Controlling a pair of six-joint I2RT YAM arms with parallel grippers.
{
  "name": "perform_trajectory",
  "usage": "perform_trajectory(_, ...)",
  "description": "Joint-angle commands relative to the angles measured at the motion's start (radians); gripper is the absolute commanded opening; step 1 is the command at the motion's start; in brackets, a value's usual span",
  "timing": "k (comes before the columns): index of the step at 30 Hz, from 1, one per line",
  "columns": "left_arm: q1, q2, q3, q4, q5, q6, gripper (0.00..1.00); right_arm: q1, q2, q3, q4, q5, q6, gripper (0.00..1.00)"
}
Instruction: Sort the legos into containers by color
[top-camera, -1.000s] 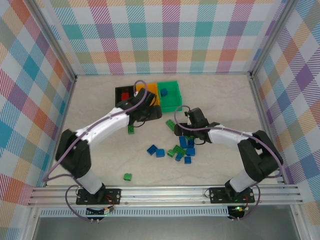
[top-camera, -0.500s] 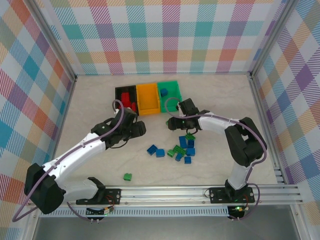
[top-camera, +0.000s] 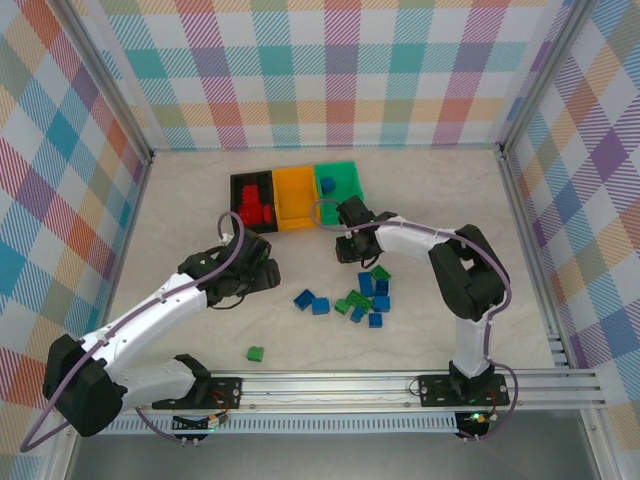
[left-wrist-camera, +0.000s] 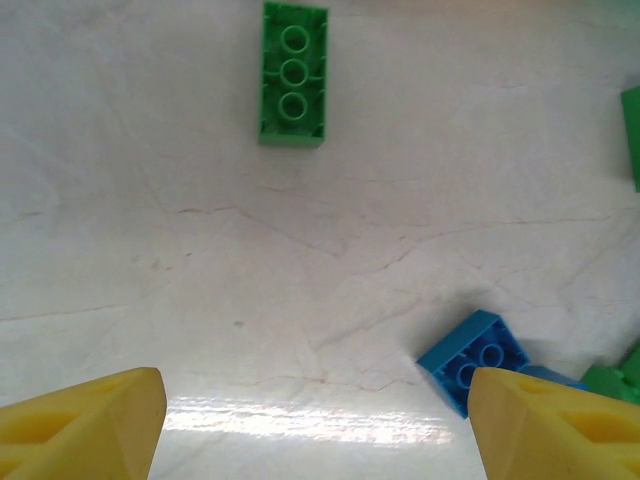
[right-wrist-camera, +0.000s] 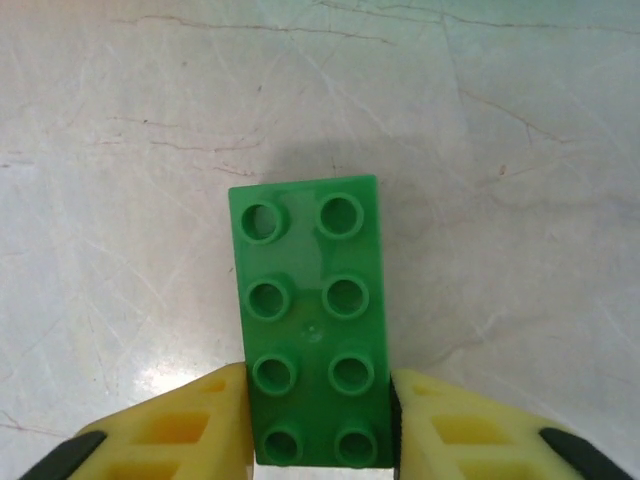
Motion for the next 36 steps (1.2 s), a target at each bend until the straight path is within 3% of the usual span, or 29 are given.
perform_trajectory(1,0.002,-0.044,-0.008,-0.072,-0.042,0.013,0.79,0.017,0.009,0.033,-0.076,0.061,-0.011,0.28)
perform_trajectory(9,0.006,-0.103,-0.014,-0.125,-0.05,0.015,0.79,0.026,-0.07,0.107,-0.088,-0.021,0.026,0.27)
perform_trajectory(14,0.009,-0.12,-0.019,-0.136,-0.05,-0.001,0.79,0.025,-0.055,0.249,-0.106,-0.094,0.042,0.28)
perform_trajectory(23,0.008,-0.156,-0.011,-0.161,-0.019,-0.045,0.79,0.025,0.243,0.782,-0.232,-0.125,0.018,0.31)
perform_trajectory(27,0.008,-0.199,-0.011,-0.202,-0.023,-0.063,0.8,0.025,0.395,1.051,-0.364,-0.116,0.0,0.5)
perform_trajectory(30,0.008,-0.241,-0.024,-0.229,-0.039,-0.076,0.8,0.028,0.356,0.993,-0.332,-0.129,0.005,0.53)
perform_trajectory(36,0.008,-0.276,-0.058,-0.207,-0.036,-0.081,0.8,0.033,0.095,0.582,-0.178,-0.126,0.011,0.53)
